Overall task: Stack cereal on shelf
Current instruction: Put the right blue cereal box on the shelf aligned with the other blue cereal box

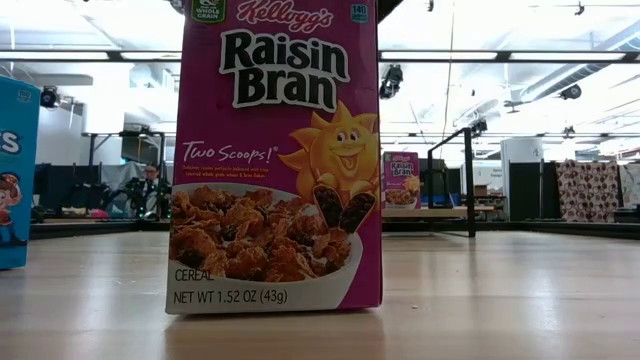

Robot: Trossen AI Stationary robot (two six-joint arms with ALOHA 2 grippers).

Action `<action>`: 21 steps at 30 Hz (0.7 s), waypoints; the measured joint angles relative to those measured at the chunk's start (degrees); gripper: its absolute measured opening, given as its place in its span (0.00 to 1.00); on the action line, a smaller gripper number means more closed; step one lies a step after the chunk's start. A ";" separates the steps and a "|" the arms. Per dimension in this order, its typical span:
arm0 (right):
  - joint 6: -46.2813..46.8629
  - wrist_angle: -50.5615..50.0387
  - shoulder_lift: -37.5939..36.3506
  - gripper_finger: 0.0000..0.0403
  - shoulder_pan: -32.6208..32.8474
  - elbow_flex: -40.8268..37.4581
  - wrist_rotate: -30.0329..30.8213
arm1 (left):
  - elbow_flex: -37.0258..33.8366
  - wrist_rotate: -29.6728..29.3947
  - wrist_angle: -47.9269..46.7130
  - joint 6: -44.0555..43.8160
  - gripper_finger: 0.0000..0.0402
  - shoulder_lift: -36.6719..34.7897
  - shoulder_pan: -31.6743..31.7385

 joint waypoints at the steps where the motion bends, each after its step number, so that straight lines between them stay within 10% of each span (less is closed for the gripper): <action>1: -0.26 0.47 0.13 0.32 -0.18 0.00 0.00 | -0.01 0.00 0.04 0.00 0.00 -0.04 -0.01; 21: -4.54 -6.76 16.41 0.32 -2.31 15.81 0.46 | -0.20 -0.92 -0.08 1.60 0.00 1.17 -0.04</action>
